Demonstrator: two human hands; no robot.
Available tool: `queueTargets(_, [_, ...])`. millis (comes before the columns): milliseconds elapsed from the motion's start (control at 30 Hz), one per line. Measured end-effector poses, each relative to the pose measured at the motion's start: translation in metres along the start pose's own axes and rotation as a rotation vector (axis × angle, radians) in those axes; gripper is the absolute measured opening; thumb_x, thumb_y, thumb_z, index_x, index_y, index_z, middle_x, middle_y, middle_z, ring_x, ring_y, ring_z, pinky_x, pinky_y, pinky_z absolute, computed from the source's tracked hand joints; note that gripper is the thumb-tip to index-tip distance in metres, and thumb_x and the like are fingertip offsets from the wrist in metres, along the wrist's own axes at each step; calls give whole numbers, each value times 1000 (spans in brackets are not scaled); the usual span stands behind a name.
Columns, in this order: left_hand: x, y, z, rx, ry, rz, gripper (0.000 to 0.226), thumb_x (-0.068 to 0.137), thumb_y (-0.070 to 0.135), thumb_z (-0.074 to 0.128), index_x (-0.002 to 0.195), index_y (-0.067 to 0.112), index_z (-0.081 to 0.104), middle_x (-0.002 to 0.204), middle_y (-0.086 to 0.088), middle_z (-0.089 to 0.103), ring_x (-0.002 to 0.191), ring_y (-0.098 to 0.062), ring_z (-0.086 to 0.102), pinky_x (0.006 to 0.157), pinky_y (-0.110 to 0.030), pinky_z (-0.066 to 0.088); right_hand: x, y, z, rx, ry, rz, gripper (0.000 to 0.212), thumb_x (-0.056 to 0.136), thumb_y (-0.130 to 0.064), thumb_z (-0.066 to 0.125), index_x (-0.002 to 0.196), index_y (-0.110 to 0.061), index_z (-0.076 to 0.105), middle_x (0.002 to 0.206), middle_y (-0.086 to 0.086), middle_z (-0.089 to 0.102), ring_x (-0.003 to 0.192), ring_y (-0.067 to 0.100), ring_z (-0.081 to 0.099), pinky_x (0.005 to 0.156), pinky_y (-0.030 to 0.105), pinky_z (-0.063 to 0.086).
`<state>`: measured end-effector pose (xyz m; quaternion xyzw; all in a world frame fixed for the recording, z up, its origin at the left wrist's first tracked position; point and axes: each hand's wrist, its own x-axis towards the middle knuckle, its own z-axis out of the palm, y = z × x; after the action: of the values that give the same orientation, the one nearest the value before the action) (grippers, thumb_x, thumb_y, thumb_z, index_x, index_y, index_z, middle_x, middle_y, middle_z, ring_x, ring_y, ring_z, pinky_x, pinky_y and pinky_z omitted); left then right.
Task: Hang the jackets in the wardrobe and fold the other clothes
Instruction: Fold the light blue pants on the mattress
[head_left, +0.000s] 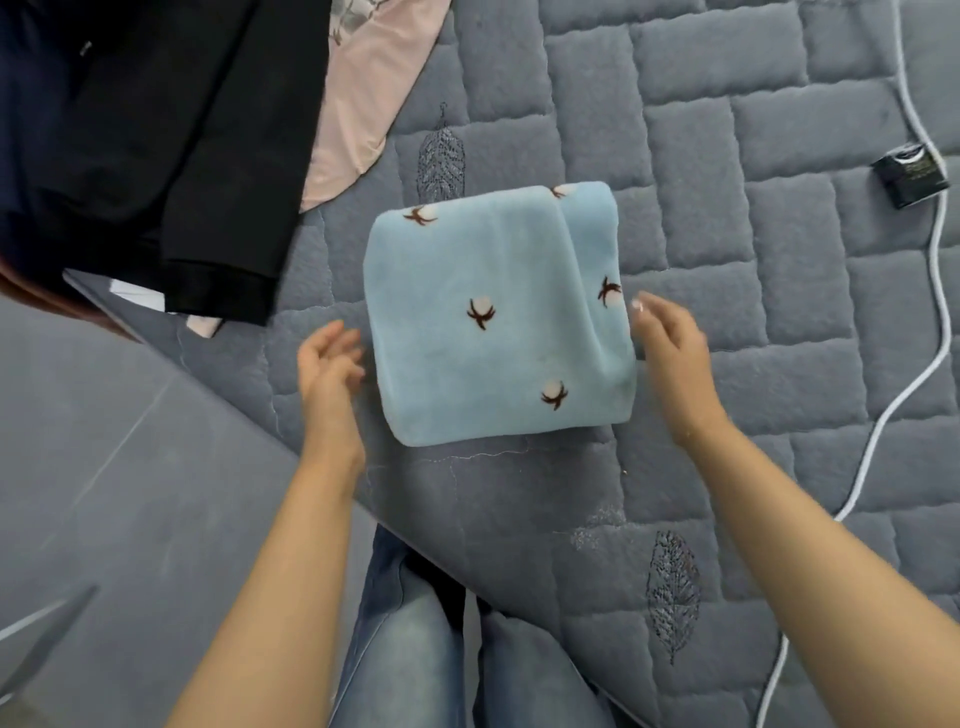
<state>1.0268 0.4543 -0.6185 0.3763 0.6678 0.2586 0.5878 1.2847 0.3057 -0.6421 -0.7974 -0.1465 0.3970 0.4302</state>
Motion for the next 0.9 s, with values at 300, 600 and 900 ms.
queueTargets(300, [76,39,76,285,74,247,40,93,25,61,61,22,38,62,10,41,61,-8,36,63,-29,33,96,-72,58,-20,207,-117,46,91,-37,65,63,-21,33,61,-8,35,60,7,32,58,27,31])
queueTargets(600, [93,51,74,167,84,-40,16,102,24,49,93,12,57,96,-2,59,90,-18,55,78,-29,46,122,-72,58,-157,358,20,53,102,-37,44,57,-18,28,55,-6,30,54,9,28,57,29,25])
queueTargets(900, [-9,16,95,1146,-179,947,52,98,37,45,147,19,41,160,-11,26,149,-28,20,119,-52,11,20,-30,50,-440,220,-309,44,102,-31,47,140,-9,42,139,7,45,127,16,43,106,30,35])
